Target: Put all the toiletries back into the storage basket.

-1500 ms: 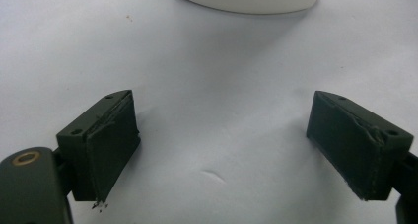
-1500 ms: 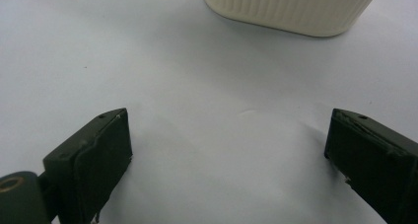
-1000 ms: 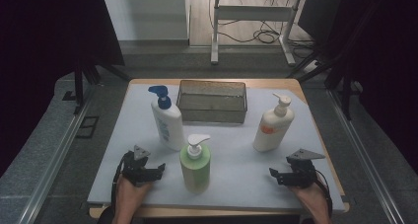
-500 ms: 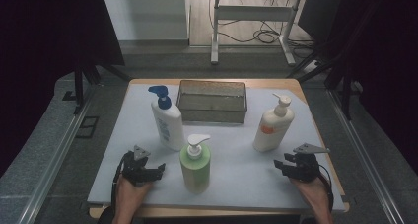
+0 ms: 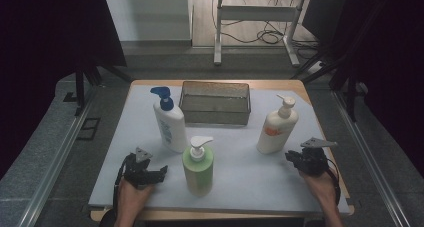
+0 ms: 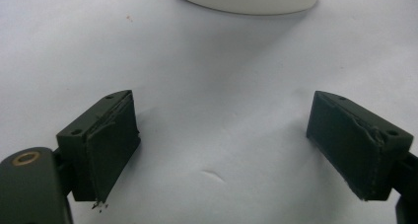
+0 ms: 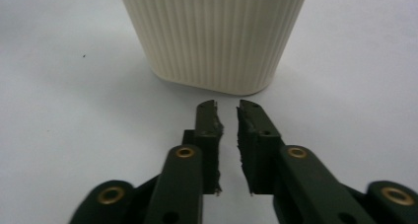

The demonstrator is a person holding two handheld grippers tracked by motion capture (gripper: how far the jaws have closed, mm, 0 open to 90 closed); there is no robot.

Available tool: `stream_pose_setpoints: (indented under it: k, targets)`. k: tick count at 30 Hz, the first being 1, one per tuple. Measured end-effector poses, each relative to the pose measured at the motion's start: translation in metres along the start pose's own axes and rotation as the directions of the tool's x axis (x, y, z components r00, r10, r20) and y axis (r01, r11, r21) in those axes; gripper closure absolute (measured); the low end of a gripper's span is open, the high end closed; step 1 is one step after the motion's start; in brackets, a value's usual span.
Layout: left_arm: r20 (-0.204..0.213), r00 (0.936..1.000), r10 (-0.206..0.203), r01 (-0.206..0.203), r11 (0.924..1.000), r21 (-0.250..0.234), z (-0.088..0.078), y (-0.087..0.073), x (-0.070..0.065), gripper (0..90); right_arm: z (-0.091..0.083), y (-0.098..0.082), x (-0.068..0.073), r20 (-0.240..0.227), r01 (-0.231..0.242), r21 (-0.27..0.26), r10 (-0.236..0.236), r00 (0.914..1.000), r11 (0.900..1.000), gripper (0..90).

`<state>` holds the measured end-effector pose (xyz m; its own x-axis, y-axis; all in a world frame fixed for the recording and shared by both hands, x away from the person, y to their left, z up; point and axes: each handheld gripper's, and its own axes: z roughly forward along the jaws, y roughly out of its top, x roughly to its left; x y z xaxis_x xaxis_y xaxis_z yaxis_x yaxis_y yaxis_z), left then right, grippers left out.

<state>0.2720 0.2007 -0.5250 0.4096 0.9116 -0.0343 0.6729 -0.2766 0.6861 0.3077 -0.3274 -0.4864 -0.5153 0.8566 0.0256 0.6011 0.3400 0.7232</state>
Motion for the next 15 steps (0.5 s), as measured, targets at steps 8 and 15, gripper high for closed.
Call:
stream_pose_setpoints:
  k: [8,15]
  targets:
    - [-0.002,1.0,0.001,-0.001,1.0,0.0,0.0,0.0,0.0,11.7,0.002,0.001,-0.015,0.011,-0.022,0.006,0.022,0.9997,1.0,89.6]
    - [-0.001,1.0,0.0,0.0,1.0,0.001,0.0,0.0,0.0,11.7,0.008,0.008,-0.024,0.047,-0.02,0.015,0.019,0.9987,1.0,89.7]
